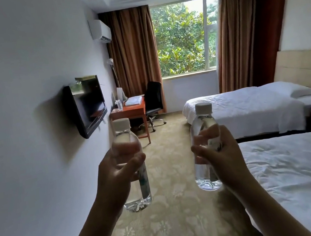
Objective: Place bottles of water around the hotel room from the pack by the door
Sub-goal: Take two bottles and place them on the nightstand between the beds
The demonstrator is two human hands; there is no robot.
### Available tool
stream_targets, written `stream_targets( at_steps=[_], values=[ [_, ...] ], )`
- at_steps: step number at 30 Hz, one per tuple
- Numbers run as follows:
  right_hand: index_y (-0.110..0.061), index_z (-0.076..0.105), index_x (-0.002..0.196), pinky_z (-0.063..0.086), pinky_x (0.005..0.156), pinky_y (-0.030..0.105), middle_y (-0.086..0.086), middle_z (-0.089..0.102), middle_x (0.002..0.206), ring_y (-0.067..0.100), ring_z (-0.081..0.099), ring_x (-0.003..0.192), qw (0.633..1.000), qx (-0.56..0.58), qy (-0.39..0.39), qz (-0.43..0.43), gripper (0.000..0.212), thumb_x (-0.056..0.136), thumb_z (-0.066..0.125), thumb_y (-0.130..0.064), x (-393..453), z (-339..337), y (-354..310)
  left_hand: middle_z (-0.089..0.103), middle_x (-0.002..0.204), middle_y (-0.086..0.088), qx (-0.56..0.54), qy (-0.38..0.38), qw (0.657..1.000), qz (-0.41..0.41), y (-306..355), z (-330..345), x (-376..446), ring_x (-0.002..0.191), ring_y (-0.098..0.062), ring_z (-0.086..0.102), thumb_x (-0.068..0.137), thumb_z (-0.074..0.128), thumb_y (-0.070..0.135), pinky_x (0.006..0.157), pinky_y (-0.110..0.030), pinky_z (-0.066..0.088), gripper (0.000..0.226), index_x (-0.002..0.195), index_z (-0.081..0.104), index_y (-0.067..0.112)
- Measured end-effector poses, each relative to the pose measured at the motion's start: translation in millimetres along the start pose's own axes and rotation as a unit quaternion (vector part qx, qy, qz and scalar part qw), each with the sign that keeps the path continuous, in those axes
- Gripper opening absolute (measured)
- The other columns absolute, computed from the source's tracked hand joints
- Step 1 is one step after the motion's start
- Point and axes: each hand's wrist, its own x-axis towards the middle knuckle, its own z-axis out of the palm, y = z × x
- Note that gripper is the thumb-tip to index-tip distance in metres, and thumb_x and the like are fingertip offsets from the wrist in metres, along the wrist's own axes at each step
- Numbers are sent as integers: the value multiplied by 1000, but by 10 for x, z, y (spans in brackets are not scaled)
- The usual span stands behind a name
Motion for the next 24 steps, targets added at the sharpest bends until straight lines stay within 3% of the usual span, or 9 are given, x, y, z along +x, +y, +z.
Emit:
stream_targets(
  at_steps=[4,9,13,16,19,24],
  values=[
    [-11,54,96,60,58,29,3,65,86,15,69,73,1000,1,-12,2,37,73,82,-8,715,106,408,73,92,0,-3,8,1000,-1,-326,176,758,85,-21,71,65,71,37,57,-23,56,21,86,68,34],
    [-13,54,99,62,61,34,1,65,89,19,71,78,1000,-27,-12,4,44,64,78,-28,1653,307,1022,72,93,11,8,-1,1000,7,-940,395,1724,86,-9,70,63,70,43,54,-18,55,23,85,67,39],
    [-10,53,100,58,56,25,1,64,89,12,69,76,998,-53,-17,-2,45,68,82,-23,2525,538,1476,71,93,16,9,-13,1000,5,-1460,512,2624,86,-4,69,68,68,39,54,-17,55,20,88,66,42],
    [-12,53,102,53,55,17,-2,63,88,2,68,74,997,-78,-14,-1,49,63,76,-31,3234,715,1725,70,91,18,-11,-31,999,10,-1765,675,3412,84,1,68,61,70,48,53,-15,53,32,90,66,34],
    [-13,53,104,53,57,15,-3,63,90,2,68,76,996,-88,-5,2,49,64,75,-33,3875,839,1996,69,90,18,-25,-49,998,17,-2037,948,4181,82,1,68,56,68,54,54,-14,53,45,93,65,28],
    [-11,54,103,54,56,16,-6,63,86,2,68,74,996,-82,32,13,50,66,82,-29,4745,906,2466,71,91,13,-36,-80,996,14,-2522,1416,5189,83,-3,70,60,69,51,56,-18,56,41,93,67,26]
  ],
)
